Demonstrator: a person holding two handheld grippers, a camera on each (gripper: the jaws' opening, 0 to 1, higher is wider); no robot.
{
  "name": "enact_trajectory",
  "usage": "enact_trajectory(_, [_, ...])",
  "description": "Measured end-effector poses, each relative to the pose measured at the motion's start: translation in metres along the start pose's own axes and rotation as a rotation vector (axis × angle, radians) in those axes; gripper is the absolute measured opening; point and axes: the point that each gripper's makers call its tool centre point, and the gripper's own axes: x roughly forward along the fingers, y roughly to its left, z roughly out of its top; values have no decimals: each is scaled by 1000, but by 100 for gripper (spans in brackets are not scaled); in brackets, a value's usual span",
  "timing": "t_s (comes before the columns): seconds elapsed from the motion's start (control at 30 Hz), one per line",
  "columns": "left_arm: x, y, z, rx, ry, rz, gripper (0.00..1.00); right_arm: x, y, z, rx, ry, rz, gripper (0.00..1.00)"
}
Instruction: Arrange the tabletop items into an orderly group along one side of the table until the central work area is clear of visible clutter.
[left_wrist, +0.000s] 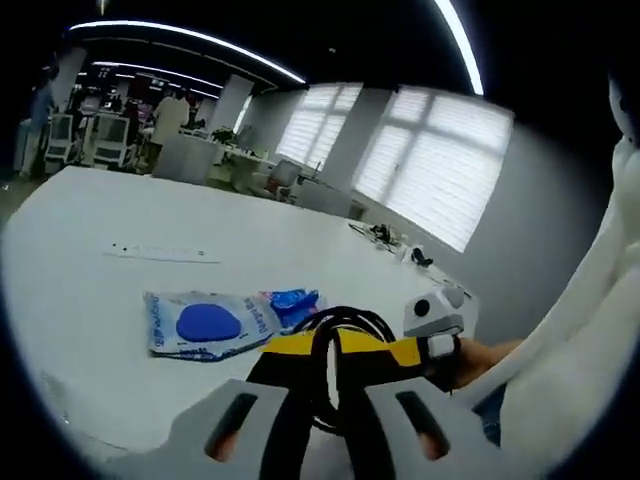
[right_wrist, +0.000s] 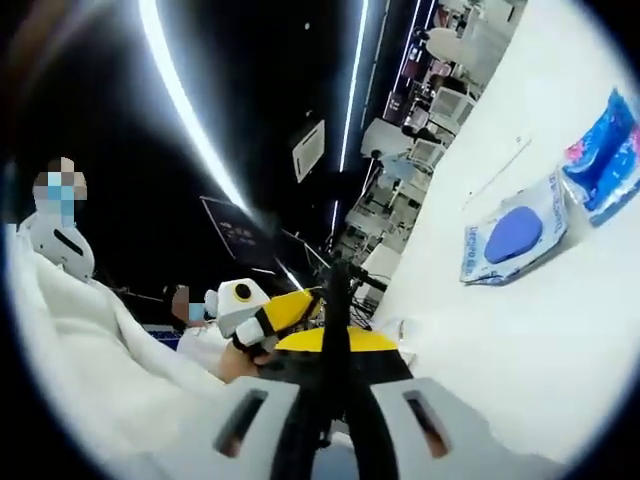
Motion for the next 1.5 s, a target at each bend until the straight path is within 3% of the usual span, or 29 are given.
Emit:
enact_trajectory(0.03, [1,3,-2,-20,-1,6,10,-1,4,2,-4,-2,9,1])
enact_trajectory(0.17, [2,15,-5,-153,-41,39,56,-4,16,10,-15,-21,44,1])
enact_trajectory(0.23, [2,15,-9,-196,-59,9,69,-6,26,19,-2,-61,81,1])
enact_trajectory(0.27, [2,12,-13,-235,-50,-16,71,-7,32,25,2,-84,108,1])
enact_trajectory(0.33, [2,4,-17,-319,-63,-95,69,-8,40,30,14,-95,143,1])
enact_trajectory(0.43, [3,-17,-22,-462,-66,-250,58,-8,52,35,15,-105,179,1])
enact_trajectory(0.53, [5,-43,-20,-534,-68,-390,38,-8,59,36,18,-107,209,1])
enact_trajectory(0.6, [9,-52,-24,-472,-47,-421,11,-8,59,35,10,-102,194,1])
enact_trajectory(0.63, [12,-48,-23,-488,-49,-387,12,-10,56,36,2,-114,179,1])
enact_trajectory(0.7, [12,-47,-23,-505,-27,-392,9,-14,46,38,2,-123,125,1])
enact_trajectory(0.83, [17,-42,-25,-515,-11,-353,6,-18,22,38,-40,-138,-34,5])
enact_trajectory(0.97, [22,-40,-16,-500,-33,-331,3,-23,11,43,-57,-201,-123,19])
enact_trajectory(1.07, [29,-43,-13,-483,-25,-321,3,-27,10,47,-8,-252,-117,38])
enact_trajectory(1.17, [35,-43,-10,-483,-28,-311,2,-32,7,47,47,-304,-125,49])
enact_trajectory(1.33, [44,-35,11,-599,-122,-314,2,-44,5,45,203,-407,-96,52])
enact_trajectory(1.5, [57,-37,21,-626,-160,-314,2,-36,13,44,266,-408,-70,50])
